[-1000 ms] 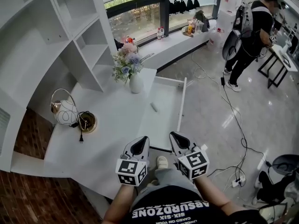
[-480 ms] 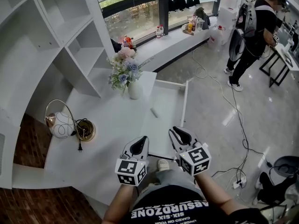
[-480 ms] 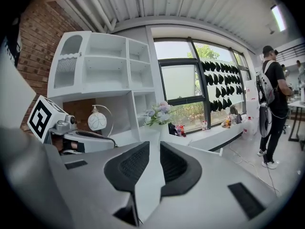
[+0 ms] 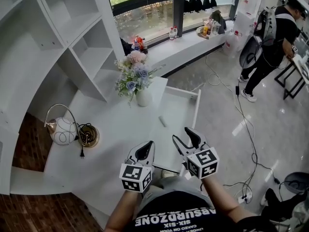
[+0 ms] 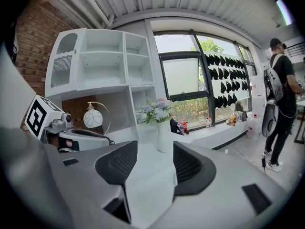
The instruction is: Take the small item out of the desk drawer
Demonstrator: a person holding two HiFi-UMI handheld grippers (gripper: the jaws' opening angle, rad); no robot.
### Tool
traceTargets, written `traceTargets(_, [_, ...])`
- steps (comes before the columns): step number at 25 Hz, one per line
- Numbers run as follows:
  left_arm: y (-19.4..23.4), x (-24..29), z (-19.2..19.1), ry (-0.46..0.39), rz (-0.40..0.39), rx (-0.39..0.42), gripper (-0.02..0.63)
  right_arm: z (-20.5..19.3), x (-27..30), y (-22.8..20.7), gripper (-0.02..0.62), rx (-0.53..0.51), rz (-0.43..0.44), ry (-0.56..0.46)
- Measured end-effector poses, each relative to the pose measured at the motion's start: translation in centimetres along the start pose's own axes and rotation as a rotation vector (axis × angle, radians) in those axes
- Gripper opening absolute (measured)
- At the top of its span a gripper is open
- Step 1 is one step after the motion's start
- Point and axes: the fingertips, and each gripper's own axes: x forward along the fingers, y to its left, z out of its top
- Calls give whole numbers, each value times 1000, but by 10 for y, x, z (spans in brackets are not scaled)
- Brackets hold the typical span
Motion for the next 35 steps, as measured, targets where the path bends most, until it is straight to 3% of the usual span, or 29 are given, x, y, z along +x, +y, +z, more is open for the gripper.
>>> traceTargets(14, [29,19,5,1,62,-28,6,12,47,-18,219,-19,58,17])
traceTargets(35, [39,80,-20,119,-31,-47,6,-23,119,-60,219,-33,19,139])
